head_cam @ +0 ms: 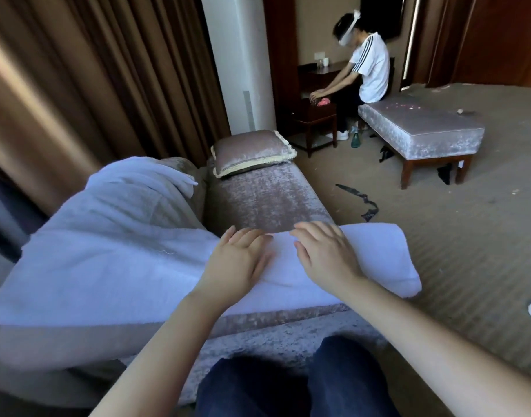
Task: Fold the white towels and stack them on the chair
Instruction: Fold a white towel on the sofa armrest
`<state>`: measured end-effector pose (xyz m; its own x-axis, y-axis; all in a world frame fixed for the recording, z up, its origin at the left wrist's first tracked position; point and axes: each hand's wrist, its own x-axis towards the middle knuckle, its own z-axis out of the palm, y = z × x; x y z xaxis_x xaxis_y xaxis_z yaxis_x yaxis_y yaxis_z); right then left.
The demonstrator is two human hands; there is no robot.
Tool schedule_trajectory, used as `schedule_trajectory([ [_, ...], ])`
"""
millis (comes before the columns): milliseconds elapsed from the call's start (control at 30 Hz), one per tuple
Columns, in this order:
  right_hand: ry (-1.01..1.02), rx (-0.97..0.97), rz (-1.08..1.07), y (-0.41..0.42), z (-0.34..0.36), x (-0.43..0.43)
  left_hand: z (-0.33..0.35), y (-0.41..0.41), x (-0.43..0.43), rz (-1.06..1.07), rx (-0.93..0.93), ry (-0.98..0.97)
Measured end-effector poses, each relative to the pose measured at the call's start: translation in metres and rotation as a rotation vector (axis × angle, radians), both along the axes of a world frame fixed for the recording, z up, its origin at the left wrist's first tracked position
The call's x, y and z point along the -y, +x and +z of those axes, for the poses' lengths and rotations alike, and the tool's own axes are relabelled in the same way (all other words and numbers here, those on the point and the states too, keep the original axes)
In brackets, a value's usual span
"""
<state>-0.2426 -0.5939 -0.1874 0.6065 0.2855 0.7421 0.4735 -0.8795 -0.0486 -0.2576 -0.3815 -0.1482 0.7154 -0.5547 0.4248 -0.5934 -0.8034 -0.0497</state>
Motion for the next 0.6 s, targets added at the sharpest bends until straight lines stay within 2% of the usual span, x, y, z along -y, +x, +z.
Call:
schedule_trajectory([
  [167, 0.01, -0.017, 0.167, 0.012, 0.019, -0.088, 0.031, -0.013, -0.123, 0.302, 0.164, 0.015],
  [333, -0.056, -0.15, 0.255, 0.025, 0.037, -0.175, 0.037, -0.034, -0.218, 0.603, 0.19, -0.003],
  [433, -0.124, -0.294, 0.261, 0.04, 0.05, -0.212, 0.033, -0.042, -0.25, 0.649, 0.185, -0.001],
  [533, -0.183, -0.523, 0.312, 0.06, 0.063, -0.233, 0.032, -0.042, -0.271, 0.634, 0.223, -0.009],
  [600, -0.201, -0.575, 0.355, 0.067, 0.07, -0.245, 0.032, -0.039, -0.28, 0.633, 0.21, -0.023],
])
